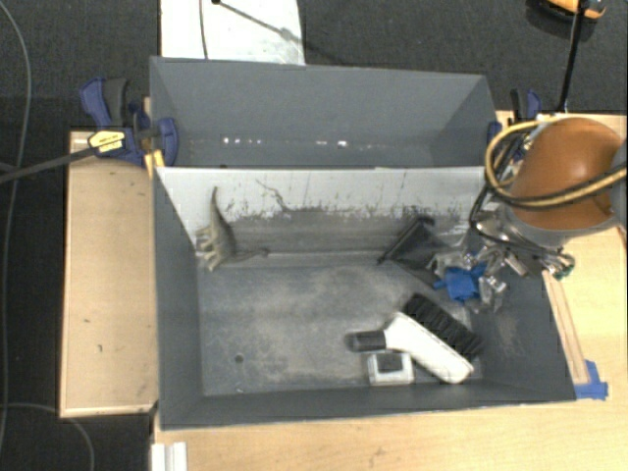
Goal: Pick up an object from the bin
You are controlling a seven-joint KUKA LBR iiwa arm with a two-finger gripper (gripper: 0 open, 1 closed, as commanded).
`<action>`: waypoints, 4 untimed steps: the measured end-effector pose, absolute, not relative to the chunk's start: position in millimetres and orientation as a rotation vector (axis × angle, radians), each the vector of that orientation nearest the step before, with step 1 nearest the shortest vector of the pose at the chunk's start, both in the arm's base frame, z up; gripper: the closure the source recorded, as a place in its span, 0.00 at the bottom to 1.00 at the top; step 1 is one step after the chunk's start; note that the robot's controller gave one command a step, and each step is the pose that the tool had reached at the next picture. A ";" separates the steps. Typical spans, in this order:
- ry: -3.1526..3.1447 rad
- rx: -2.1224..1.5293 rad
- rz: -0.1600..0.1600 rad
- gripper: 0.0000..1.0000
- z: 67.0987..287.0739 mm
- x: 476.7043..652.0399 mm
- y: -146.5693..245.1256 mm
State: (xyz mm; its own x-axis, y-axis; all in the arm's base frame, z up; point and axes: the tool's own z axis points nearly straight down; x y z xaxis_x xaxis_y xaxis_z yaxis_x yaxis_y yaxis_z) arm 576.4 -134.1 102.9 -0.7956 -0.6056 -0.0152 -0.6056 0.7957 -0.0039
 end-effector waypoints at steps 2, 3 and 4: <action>2.962 -0.998 0.005 1.00 219.4 563.9 -122.3; 2.963 -0.979 0.003 1.00 268.7 552.0 -129.4; 2.959 -0.981 -0.001 1.00 212.9 542.1 -129.9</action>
Offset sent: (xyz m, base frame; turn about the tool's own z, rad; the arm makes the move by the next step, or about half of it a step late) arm -0.0028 0.0206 0.1839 -0.0280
